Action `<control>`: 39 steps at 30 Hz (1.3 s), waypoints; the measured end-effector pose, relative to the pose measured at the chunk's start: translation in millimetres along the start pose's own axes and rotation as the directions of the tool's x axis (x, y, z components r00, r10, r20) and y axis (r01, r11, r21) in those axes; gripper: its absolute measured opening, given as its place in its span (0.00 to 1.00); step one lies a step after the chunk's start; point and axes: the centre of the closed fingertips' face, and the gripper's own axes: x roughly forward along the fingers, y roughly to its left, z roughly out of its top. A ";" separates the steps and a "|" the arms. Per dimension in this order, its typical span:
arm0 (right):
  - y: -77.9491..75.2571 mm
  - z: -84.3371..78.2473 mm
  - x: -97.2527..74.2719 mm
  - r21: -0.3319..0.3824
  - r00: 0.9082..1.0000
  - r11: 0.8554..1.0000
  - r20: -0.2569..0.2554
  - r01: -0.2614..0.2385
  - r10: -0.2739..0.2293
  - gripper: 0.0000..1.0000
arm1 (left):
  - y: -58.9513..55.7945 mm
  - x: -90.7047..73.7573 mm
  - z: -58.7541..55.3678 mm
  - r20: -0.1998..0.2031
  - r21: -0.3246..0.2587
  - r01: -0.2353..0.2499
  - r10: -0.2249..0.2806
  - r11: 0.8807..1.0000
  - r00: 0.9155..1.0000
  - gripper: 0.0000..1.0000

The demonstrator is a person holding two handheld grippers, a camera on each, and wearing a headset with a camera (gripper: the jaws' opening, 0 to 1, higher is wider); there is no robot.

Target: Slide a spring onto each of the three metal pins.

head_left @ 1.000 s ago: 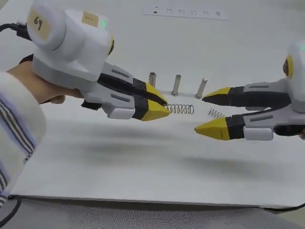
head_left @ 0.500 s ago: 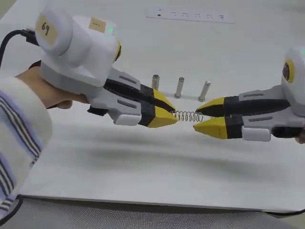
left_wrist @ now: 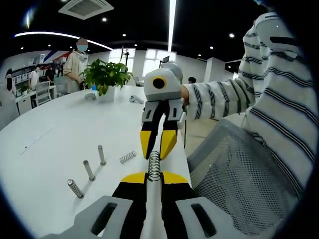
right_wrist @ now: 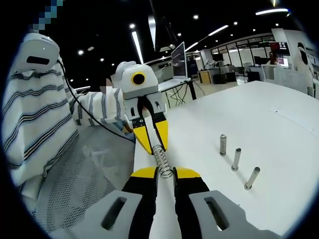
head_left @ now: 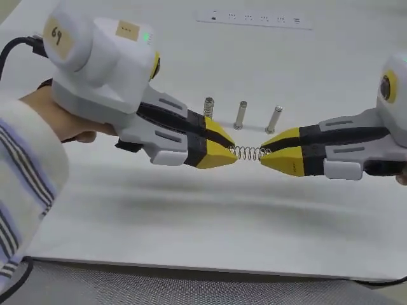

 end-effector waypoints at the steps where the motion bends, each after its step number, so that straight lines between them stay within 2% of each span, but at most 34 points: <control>1: 0.1 0.0 0.0 -0.002 1.000 1.000 -0.002 -0.001 0.001 0.10 | -0.5 0.4 0.1 -0.001 0.006 0.001 -0.001 1.000 1.000 0.02; 7: -1.0 -0.5 -0.5 -0.021 1.000 1.000 -0.015 -0.001 0.001 0.10 | 0.6 0.6 -1.2 0.005 0.001 -0.004 0.004 1.000 1.000 0.02; 12: 2.0 -2.0 -0.8 -0.050 0.999 0.999 -0.045 -0.016 0.014 0.09 | -0.8 2.3 -1.5 0.005 -0.005 0.004 -0.004 1.000 1.000 0.02; 23: 2.7 -3.7 0.7 -0.095 0.991 0.995 -0.135 -0.003 -0.010 0.08 | 0.6 4.4 -5.1 -0.003 -0.014 0.005 -0.005 1.000 1.000 0.02; 29: 3.8 -0.5 -1.0 -0.111 0.988 0.994 -0.153 0.008 -0.025 0.08 | 1.3 4.5 -4.7 0.001 -0.020 0.001 -0.001 1.000 1.000 0.02; 33: 3.3 -1.8 -2.0 -0.146 0.976 0.989 -0.214 0.014 -0.046 0.08 | 1.9 6.4 -7.3 -0.004 -0.015 0.002 -0.002 1.000 1.000 0.02; 35: 3.0 -0.1 -0.9 -0.163 0.974 0.987 -0.221 0.009 -0.045 0.08 | 1.9 7.9 -9.8 -0.012 -0.014 0.003 -0.003 1.000 1.000 0.03; 39: 3.9 1.7 -3.0 -0.193 0.965 0.981 -0.258 0.004 -0.055 0.08 | 0.4 7.9 -9.9 -0.005 -0.016 0.003 -0.004 1.000 1.000 0.03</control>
